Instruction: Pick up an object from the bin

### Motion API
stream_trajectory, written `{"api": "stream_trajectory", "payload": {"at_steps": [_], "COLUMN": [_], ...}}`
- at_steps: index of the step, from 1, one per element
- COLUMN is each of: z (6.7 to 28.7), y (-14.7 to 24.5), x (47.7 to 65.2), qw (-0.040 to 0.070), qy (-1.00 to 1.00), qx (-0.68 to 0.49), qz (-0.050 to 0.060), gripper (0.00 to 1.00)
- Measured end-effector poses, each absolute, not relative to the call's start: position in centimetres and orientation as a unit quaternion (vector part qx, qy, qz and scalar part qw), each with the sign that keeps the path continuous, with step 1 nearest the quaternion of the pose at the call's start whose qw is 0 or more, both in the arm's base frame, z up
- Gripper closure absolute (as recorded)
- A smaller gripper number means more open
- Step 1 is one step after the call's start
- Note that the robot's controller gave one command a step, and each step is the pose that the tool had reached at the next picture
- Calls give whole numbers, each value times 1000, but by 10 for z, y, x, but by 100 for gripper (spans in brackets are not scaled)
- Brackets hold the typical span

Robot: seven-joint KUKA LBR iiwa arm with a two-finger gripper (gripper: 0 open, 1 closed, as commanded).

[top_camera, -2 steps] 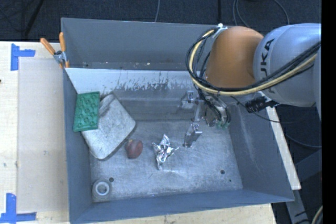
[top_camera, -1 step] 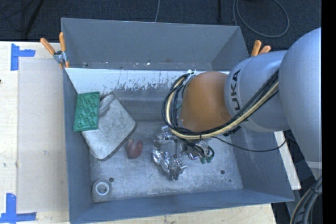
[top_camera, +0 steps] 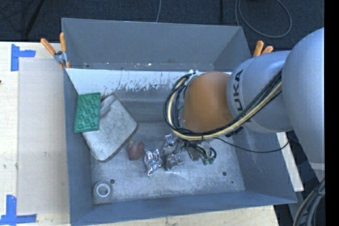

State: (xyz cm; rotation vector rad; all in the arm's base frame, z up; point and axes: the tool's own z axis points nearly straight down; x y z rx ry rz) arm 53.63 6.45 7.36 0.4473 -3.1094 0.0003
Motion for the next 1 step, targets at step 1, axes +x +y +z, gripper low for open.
{"api": "stream_trajectory", "payload": {"at_steps": [1], "z": [241], "y": [178], "x": [506], "qw": [-4], "qy": [-991], "qx": [131], "qz": [-2], "gripper": [100]}}
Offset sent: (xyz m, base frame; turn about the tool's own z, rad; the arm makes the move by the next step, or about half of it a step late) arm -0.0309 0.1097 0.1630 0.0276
